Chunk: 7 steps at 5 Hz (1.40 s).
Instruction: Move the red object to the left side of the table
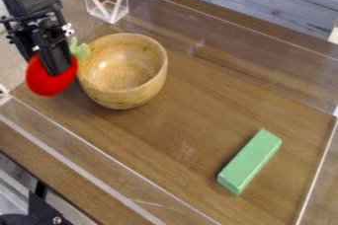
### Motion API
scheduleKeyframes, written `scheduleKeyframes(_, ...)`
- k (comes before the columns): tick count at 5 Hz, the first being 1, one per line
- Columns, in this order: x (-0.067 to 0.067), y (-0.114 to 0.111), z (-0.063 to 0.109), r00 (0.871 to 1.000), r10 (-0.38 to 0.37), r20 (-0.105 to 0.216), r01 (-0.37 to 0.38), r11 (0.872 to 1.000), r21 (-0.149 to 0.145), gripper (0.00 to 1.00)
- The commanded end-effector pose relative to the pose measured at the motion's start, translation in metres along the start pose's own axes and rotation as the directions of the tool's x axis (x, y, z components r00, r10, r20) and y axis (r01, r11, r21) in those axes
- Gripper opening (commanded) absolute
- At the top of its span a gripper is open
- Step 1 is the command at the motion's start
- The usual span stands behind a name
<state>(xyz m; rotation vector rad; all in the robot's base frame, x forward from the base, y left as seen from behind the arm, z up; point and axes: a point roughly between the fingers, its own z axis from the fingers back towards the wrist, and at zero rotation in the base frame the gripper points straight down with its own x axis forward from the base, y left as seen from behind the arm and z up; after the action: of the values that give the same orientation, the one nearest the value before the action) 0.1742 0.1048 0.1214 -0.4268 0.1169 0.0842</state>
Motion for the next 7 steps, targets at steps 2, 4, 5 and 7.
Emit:
scheduleKeyframes(2, 0.004, 0.034, 0.024, 0.996, 0.069, 0.065, -0.069, 0.998, 0.009, 0.00)
scheduleKeyframes(4, 0.012, 0.013, -0.015, 0.987, 0.143, 0.077, -0.143, 0.990, 0.004, 1.00)
scheduleKeyframes(5, 0.024, -0.003, -0.007, 0.978, 0.168, 0.126, -0.168, 0.986, -0.007, 0.00)
scheduleKeyframes(7, 0.035, -0.014, -0.001, 0.974, 0.162, 0.156, -0.166, 0.986, 0.012, 1.00)
